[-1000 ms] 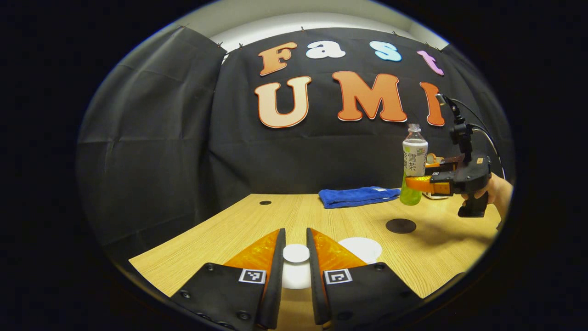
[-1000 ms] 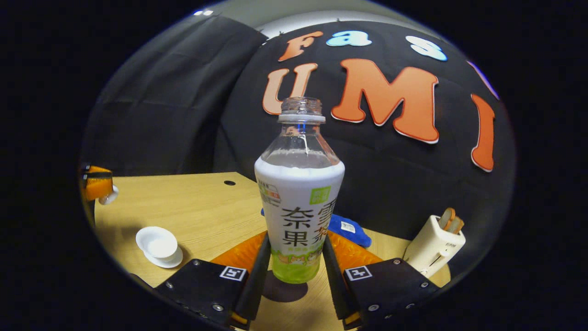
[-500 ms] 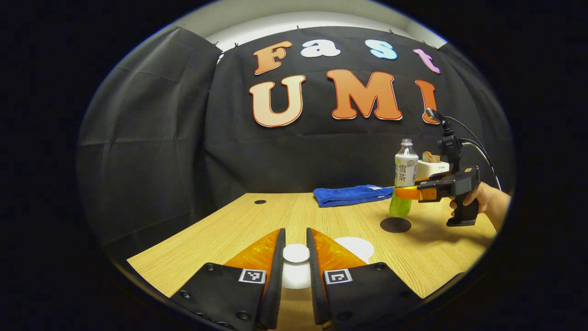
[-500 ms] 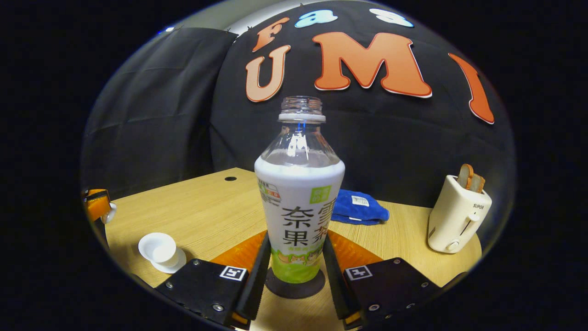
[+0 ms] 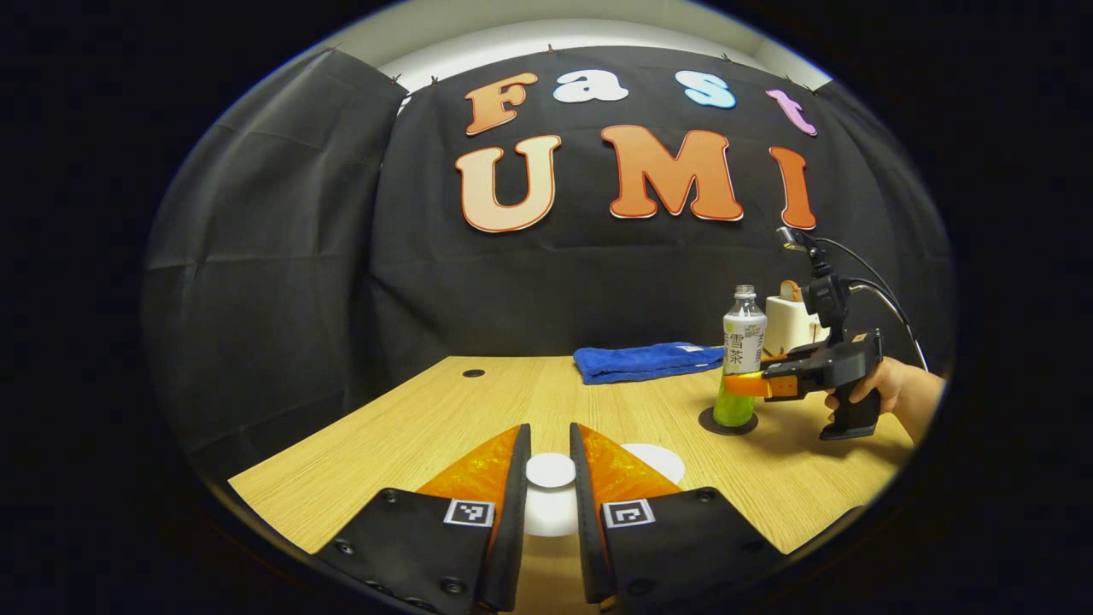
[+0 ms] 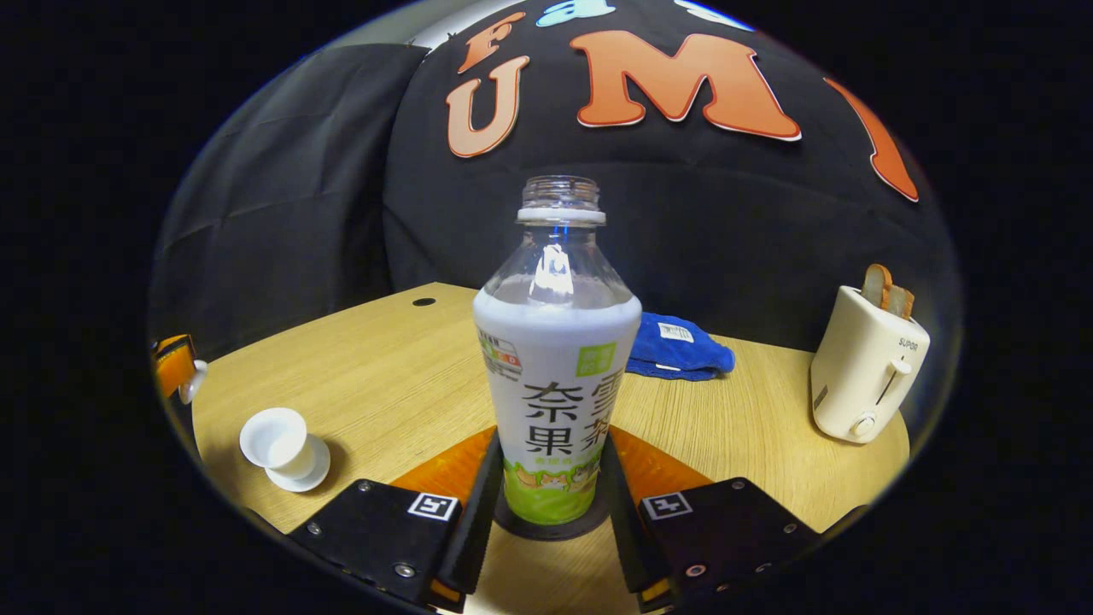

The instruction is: Open the teacup lid with one hand, grasp the water bottle and pour water into the teacup with the other hand; after pouring, place the water bottle on the coaster and then close the teacup lid.

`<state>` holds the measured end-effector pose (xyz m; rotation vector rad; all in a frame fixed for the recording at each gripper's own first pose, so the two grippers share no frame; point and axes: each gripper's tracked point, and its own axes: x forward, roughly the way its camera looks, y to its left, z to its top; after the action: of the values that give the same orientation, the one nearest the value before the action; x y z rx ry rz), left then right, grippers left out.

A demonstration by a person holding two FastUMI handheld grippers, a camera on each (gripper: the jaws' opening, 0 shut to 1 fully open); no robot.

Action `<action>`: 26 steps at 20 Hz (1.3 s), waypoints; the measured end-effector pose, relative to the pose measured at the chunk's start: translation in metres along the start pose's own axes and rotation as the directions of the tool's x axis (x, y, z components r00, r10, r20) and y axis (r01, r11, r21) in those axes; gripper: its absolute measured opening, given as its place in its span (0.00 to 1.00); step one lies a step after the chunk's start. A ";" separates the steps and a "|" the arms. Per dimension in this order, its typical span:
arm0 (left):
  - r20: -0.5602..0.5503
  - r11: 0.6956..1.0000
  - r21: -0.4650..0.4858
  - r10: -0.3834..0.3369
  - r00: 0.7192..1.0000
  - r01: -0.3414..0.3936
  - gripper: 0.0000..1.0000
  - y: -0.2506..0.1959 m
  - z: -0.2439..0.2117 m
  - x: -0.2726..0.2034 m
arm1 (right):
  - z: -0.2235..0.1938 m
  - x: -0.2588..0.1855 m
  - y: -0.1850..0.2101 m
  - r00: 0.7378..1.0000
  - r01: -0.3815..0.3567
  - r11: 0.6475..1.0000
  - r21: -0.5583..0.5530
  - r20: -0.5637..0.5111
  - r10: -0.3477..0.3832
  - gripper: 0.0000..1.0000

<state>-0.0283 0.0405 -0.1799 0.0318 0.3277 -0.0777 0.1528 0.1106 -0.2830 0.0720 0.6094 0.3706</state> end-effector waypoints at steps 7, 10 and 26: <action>0.022 0.997 -0.043 -0.061 0.998 0.062 0.32 -0.033 0.012 0.015 | -0.001 -0.003 0.001 1.000 0.001 1.000 -0.015 0.000 -0.001 0.69; 0.025 0.994 -0.065 -0.092 0.995 0.093 0.32 -0.050 0.014 0.027 | 0.005 -0.011 0.001 1.000 -0.004 1.000 -0.007 0.022 0.005 0.81; -0.113 0.993 -0.057 -0.112 0.987 0.106 0.32 -0.078 -0.045 0.077 | 0.002 -0.084 -0.016 0.994 0.023 0.999 0.038 0.109 -0.027 0.91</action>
<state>0.0234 -0.0408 -0.2489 -0.0322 0.4475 -0.1760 0.0954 0.0653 -0.2379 0.1193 0.5082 0.3288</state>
